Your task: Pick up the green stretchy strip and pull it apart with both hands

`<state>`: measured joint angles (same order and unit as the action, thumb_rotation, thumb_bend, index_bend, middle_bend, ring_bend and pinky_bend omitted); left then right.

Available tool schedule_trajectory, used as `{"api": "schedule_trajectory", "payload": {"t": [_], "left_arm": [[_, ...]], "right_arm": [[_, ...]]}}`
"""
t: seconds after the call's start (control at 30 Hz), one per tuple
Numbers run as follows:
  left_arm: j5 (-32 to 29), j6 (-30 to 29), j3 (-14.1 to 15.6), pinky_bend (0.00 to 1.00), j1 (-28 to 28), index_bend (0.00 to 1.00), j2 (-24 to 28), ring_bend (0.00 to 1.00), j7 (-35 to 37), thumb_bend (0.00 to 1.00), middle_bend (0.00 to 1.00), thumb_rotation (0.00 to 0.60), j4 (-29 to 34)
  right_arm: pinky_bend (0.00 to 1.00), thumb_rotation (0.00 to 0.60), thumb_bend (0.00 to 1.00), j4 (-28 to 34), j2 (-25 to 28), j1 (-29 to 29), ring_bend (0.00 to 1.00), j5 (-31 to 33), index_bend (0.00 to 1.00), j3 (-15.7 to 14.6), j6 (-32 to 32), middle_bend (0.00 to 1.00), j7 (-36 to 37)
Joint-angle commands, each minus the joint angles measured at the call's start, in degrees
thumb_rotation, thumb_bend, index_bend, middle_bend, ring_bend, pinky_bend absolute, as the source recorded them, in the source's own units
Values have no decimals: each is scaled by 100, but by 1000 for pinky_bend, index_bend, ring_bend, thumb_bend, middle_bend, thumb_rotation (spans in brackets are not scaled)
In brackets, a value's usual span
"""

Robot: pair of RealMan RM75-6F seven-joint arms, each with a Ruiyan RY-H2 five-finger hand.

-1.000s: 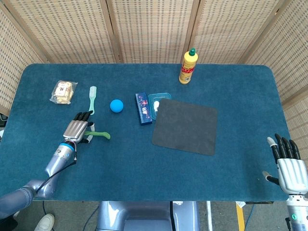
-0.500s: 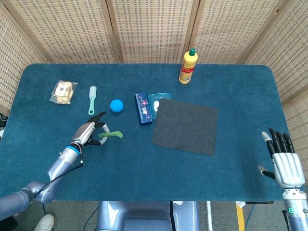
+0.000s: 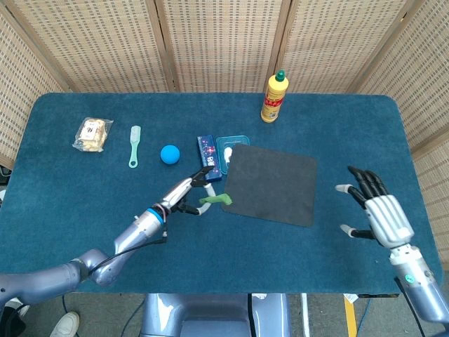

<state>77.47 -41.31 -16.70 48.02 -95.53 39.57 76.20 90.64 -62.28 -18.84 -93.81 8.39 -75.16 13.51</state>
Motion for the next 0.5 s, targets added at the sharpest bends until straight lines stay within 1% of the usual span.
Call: {"api": "schedule_trajectory", "payload": {"t": [0.03, 0.23, 0.37, 0.5], "left_arm": [[-125, 104, -110, 0, 145, 761, -88, 0, -51, 511, 0, 600, 67], [-276, 269, -212, 0, 391, 761, -161, 0, -235, 510, 0, 600, 127], [-418, 384, -272, 0, 542, 762, -242, 0, -308, 511, 0, 600, 82], [-503, 428, -280, 0, 614, 762, -291, 0, -356, 515, 0, 600, 63]], "right_arm": [[0, 600, 0, 15, 5, -340, 0, -186, 316, 113, 263, 0, -99], [0, 600, 7, 369, -54, -688, 0, -102, 334, 200, 642, 0, -496], [0, 600, 97, 556, -196, -1007, 0, -81, 350, 258, 961, 1, -806], [0, 600, 141, 536, -328, -1258, 0, -77, 370, 267, 1203, 12, -898]]}}
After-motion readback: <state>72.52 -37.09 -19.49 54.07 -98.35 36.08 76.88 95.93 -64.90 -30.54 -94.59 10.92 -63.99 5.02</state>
